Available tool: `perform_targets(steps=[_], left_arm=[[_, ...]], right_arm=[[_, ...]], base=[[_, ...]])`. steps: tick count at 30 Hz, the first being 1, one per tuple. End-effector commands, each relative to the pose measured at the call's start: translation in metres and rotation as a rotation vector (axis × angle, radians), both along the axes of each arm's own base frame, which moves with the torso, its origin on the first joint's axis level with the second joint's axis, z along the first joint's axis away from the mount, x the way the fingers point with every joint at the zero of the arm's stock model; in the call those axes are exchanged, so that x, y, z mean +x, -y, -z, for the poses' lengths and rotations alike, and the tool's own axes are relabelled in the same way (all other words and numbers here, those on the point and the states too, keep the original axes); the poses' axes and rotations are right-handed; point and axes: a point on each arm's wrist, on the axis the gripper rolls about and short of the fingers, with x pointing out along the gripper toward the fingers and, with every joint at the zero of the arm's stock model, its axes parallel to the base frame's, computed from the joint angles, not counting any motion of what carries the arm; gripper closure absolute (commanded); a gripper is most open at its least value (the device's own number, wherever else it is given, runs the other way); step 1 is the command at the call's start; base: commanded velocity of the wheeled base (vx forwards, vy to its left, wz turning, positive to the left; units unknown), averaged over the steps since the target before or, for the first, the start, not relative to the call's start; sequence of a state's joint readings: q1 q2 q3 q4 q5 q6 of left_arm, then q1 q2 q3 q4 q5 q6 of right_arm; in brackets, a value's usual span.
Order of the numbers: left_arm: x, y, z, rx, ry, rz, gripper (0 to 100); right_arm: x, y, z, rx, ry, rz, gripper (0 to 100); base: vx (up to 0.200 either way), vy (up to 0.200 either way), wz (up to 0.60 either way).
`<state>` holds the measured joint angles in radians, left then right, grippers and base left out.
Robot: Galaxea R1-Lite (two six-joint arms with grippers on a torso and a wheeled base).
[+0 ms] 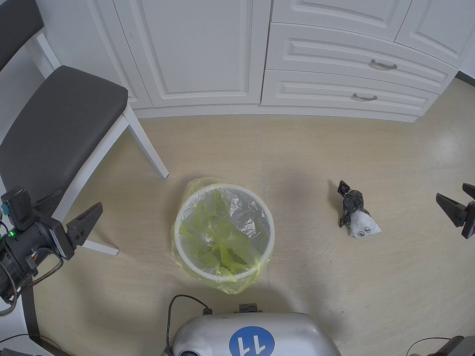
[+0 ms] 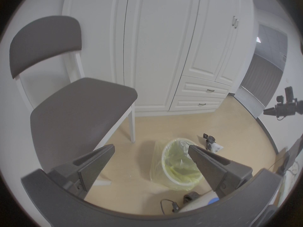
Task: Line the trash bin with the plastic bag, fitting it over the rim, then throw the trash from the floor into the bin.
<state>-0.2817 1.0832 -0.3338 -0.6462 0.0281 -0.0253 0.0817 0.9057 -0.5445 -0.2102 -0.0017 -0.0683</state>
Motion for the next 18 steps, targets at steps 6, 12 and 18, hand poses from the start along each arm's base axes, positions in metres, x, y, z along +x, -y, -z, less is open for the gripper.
perform_targets(steps=[6,12,18], left_arm=[[-0.013,-0.009,-0.057,-0.144,-0.012,-0.050,0],[-0.013,-0.005,-0.049,-0.067,-0.009,-0.012,0],[-0.019,-0.002,-0.037,0.039,-0.013,0.034,0]], right_arm=[[0.088,0.013,0.026,0.060,-0.402,0.107,0],[0.207,0.046,0.094,0.110,-0.391,0.086,0],[0.313,0.070,0.188,0.132,-0.446,0.095,0]], base=[[0.000,0.000,0.00],[0.000,0.000,0.00],[0.000,0.000,0.00]])
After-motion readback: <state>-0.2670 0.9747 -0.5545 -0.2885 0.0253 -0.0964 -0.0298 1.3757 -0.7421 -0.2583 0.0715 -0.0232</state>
